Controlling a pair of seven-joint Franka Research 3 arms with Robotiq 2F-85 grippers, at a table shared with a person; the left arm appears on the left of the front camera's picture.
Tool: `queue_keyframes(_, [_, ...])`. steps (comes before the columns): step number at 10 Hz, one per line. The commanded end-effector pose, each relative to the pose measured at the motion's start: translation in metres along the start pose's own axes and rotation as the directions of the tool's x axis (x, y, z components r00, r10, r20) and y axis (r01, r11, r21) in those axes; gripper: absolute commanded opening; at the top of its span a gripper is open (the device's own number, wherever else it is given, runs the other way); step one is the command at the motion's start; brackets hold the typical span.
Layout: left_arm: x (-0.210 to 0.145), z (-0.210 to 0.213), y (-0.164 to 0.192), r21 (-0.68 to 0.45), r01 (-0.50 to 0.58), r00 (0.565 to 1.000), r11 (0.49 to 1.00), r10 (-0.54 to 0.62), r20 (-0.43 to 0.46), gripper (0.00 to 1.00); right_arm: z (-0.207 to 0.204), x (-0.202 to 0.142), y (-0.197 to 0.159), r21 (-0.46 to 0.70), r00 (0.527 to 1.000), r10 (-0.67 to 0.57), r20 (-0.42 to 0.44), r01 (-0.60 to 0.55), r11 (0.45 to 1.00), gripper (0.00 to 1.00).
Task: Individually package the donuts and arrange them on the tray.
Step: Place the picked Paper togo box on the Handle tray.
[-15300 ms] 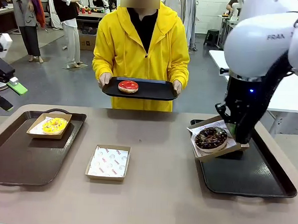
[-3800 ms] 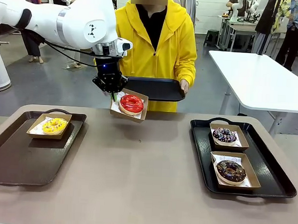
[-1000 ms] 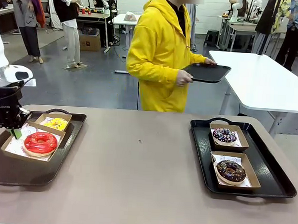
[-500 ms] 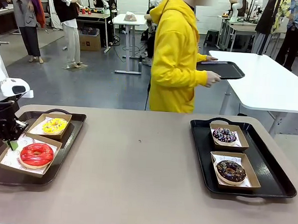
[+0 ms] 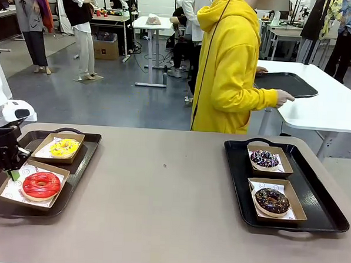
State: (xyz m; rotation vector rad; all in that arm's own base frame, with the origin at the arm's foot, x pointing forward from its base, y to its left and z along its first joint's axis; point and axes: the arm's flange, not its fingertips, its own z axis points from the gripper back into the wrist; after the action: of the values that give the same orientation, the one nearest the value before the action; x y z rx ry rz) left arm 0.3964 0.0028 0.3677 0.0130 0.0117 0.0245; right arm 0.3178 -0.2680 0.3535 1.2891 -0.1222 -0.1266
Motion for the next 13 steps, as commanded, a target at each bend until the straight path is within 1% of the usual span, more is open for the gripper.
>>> queue_keyframes(1, [0.009,-0.006,0.004,0.032,-0.002,1.000,1.000,0.001,0.016,0.01,0.001,-0.002,0.001,-0.006,1.000,-0.016,-0.007,0.016,1.000,1.00])
queue_keyframes(2, [0.008,-0.006,0.004,0.022,0.008,1.000,1.000,-0.008,0.014,0.61,0.001,-0.002,0.001,-0.006,1.000,-0.016,-0.007,0.016,1.000,1.00])
queue_keyframes(3, [0.007,-0.003,0.003,0.019,0.013,1.000,1.000,-0.013,0.021,0.60,0.001,-0.002,0.001,-0.006,1.000,-0.016,-0.007,0.016,1.000,1.00])
queue_keyframes(4, [0.006,0.000,0.003,0.015,0.016,1.000,1.000,-0.017,0.026,1.00,0.001,-0.002,0.001,-0.006,1.000,-0.016,-0.007,0.016,1.000,1.00])
queue_keyframes(5, [0.004,0.002,0.003,0.010,0.017,0.999,1.000,-0.017,0.032,0.64,0.001,-0.002,0.001,-0.006,1.000,-0.016,-0.007,0.016,1.000,1.00])
queue_keyframes(6, [0.004,0.004,0.004,0.008,0.020,0.999,1.000,-0.021,0.036,1.00,0.001,-0.002,0.001,-0.006,1.000,-0.016,-0.007,0.016,1.000,1.00])
queue_keyframes(9, [0.003,0.007,0.004,-0.010,0.033,0.999,0.999,-0.032,0.037,1.00,0.001,-0.002,0.001,-0.006,1.000,-0.016,-0.007,0.016,1.000,1.00])
queue_keyframes(10, [0.003,0.009,0.005,-0.029,0.037,0.999,0.999,-0.036,0.036,0.71,0.001,-0.002,0.001,-0.006,1.000,-0.016,-0.007,0.016,1.000,1.00])
queue_keyframes(12, [0.004,0.017,0.008,-0.095,0.065,0.998,0.993,-0.062,0.025,0.90,0.001,-0.002,0.001,-0.006,1.000,-0.016,-0.007,0.016,1.000,1.00])
queue_keyframes(13, [0.007,0.023,0.012,-0.158,0.093,0.996,0.983,-0.092,0.013,0.96,0.001,-0.002,0.001,-0.006,1.000,-0.016,-0.007,0.016,1.000,1.00])
